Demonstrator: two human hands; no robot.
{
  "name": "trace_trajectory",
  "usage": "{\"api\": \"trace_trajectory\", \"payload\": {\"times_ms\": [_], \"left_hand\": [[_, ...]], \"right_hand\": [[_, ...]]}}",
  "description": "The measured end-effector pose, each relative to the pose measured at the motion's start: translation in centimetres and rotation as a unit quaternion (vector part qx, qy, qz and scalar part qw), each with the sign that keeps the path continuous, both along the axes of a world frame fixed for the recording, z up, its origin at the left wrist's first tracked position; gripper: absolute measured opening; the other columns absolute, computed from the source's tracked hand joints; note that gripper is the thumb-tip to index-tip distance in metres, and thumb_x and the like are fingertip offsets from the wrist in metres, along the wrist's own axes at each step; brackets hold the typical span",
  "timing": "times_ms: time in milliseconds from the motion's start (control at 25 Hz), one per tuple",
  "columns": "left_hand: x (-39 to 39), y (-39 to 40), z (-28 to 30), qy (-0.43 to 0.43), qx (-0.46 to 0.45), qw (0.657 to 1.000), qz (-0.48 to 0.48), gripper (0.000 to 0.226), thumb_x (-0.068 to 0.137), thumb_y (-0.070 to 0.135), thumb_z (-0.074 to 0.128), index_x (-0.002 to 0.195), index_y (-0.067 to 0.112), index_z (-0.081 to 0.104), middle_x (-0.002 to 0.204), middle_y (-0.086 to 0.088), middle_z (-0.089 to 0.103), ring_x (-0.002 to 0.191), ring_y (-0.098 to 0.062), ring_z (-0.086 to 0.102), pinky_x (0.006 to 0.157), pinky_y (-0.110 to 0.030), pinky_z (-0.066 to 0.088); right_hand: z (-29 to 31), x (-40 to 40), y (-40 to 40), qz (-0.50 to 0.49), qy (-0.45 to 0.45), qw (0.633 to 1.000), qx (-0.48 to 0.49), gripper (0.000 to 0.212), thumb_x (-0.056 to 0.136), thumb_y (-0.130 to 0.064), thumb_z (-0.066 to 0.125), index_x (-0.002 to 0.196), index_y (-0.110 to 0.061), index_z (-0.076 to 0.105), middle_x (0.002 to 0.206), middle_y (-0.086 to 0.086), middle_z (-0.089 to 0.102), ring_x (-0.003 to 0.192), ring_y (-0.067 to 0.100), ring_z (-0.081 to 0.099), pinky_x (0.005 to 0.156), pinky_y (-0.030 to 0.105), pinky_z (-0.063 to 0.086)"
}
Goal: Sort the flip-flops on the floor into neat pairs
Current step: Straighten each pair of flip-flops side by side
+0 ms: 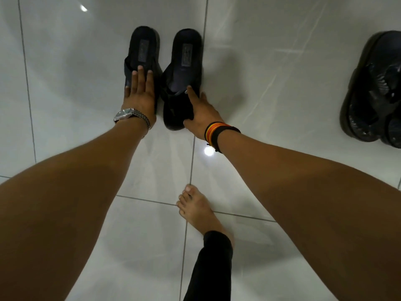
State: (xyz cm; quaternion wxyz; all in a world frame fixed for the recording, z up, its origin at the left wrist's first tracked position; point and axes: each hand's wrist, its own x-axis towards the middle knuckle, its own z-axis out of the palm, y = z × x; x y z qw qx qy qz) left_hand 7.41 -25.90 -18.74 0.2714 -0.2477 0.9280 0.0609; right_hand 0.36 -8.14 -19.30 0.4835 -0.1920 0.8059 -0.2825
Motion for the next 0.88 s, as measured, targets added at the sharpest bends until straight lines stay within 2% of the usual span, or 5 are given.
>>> {"api": "trace_trajectory", "payload": {"times_ms": [120, 200, 480, 680, 880], "left_hand": [[-0.7, 4.3, 1.2, 0.054, -0.001, 0.998, -0.033, 0.102, 0.086, 0.009, 0.069, 0.159, 0.009, -0.001, 0.166, -0.018, -0.007, 0.153, -0.036, -0.005, 0.124, -0.053, 0.008], [-2.8, 9.5, 1.9, 0.068, 0.023, 0.996, -0.054, 0.106, 0.084, 0.012, 0.073, 0.159, 0.009, -0.002, 0.166, -0.018, -0.007, 0.153, -0.036, -0.005, 0.124, -0.053, 0.009], [-13.4, 33.6, 0.3, 0.047, 0.187, 0.975, -0.108, 0.118, 0.083, 0.030, 0.078, 0.158, 0.011, -0.011, 0.166, -0.011, -0.018, 0.153, -0.028, -0.013, 0.124, -0.041, 0.003], [-20.0, 46.3, -3.0, 0.055, 0.219, 0.965, -0.133, 0.133, 0.070, 0.044, 0.085, 0.158, 0.011, -0.010, 0.166, -0.013, -0.016, 0.153, -0.032, -0.014, 0.125, -0.046, 0.007], [-23.0, 51.9, -4.4, 0.042, 0.169, 0.979, -0.109, 0.112, 0.085, 0.032, 0.072, 0.158, 0.014, -0.010, 0.165, -0.011, -0.020, 0.151, -0.035, -0.022, 0.123, -0.055, 0.011]], "right_hand": [[1.1, -1.7, 5.6, -0.021, 0.010, 0.999, 0.022, 0.086, 0.095, -0.021, 0.061, 0.161, -0.024, 0.007, 0.170, 0.012, 0.002, 0.154, 0.032, 0.020, 0.120, 0.040, 0.029], [1.7, -4.0, 11.8, -0.035, 0.064, 0.996, 0.056, 0.081, 0.096, -0.021, 0.058, 0.161, -0.019, 0.011, 0.170, 0.012, 0.004, 0.157, 0.028, 0.011, 0.123, 0.039, 0.024], [2.6, -13.3, 33.6, -0.085, 0.308, 0.925, 0.207, 0.074, 0.091, -0.024, 0.061, 0.157, -0.021, 0.028, 0.169, 0.018, 0.005, 0.155, 0.040, 0.004, 0.121, 0.064, 0.014], [-0.5, -17.4, 44.4, -0.081, 0.215, 0.943, 0.239, 0.075, 0.094, -0.024, 0.057, 0.157, -0.036, 0.018, 0.170, 0.006, -0.011, 0.154, 0.046, -0.003, 0.115, 0.069, 0.025], [-2.7, -19.8, 50.2, -0.037, 0.197, 0.963, 0.182, 0.068, 0.095, -0.027, 0.055, 0.155, -0.037, 0.025, 0.170, 0.000, -0.007, 0.148, 0.045, 0.024, 0.109, 0.057, 0.043]]}}
